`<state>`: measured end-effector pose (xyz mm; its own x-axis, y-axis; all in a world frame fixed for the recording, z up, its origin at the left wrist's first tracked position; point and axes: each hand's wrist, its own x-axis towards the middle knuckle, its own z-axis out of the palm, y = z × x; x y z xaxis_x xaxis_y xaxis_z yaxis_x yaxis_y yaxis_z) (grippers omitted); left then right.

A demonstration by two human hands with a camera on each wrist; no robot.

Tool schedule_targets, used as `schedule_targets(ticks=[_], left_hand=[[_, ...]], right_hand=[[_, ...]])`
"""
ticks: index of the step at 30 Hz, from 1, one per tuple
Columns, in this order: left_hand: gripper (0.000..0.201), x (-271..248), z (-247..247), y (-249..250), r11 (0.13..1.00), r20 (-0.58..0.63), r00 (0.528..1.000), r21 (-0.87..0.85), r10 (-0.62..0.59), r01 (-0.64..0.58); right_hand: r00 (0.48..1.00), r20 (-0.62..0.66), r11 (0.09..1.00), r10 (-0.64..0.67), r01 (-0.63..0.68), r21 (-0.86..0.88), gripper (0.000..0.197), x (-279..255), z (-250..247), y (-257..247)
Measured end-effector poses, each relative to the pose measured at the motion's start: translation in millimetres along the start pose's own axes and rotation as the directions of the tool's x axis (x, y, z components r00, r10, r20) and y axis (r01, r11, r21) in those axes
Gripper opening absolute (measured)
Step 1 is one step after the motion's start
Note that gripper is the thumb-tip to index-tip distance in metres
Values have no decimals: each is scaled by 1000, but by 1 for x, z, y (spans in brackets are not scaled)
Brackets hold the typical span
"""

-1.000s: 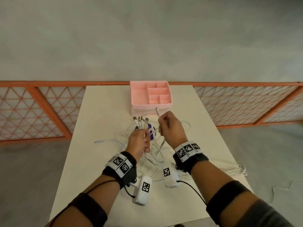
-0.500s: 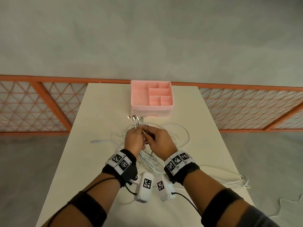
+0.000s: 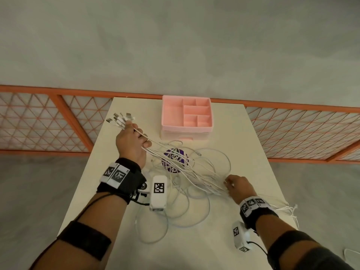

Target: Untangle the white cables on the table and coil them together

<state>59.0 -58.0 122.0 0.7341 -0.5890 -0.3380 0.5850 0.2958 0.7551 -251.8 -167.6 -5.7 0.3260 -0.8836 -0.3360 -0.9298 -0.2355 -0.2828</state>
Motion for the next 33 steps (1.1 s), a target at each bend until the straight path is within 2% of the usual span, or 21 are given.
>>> schedule_targets(ticks=[3,7,9,11,13,16,18,20,22,26,28,31,33], left_hand=[[38,-5,-2,-4,999,22,999,39,-30,29],[35,-10,-3,-14,989,65,996,143,-56,46],[34,-14,-3,-16,981,117,992,195,-41,17],[35,-20,-2,-17,982,201,979,190,-39,0],[35,-26,-1,-17,986,275,960,164,-52,7],[33,-32,1,-17,982,291,956,189,-47,-9],[33,-34,1,-19,968,300,954,242,-3,-73],[32,-35,0,-23,933,362,931,315,52,-174],[28,-35,1,-30,892,430,899,370,82,-258],[40,-35,3,-38,861,540,838,390,74,-328],[37,-37,2,-40,846,595,802,408,38,-343],[28,-34,2,-42,817,575,818,467,10,-339],[29,-32,2,-41,808,539,842,491,13,-327]], right_hand=[[999,22,999,36,-36,-9,19,12,-3,1],[997,73,998,-33,30,50,16,13,-25,-36],[993,26,985,-112,107,133,16,13,-37,-56],[980,-24,926,-199,196,321,14,10,-48,-76],[968,-63,777,-242,232,586,12,4,-59,-97],[966,-146,464,-212,231,855,10,-8,-78,-122],[966,-152,303,-209,212,929,13,-15,-91,-136],[957,-111,171,-268,160,972,20,-21,-105,-147],[941,-45,84,-337,77,994,29,-26,-116,-158],[901,83,28,-426,-79,997,36,-35,-127,-173],[890,108,11,-443,-116,993,37,-36,-129,-176],[890,96,13,-445,-100,995,37,-33,-131,-174],[893,37,39,-448,-22,999,32,-31,-130,-172]])
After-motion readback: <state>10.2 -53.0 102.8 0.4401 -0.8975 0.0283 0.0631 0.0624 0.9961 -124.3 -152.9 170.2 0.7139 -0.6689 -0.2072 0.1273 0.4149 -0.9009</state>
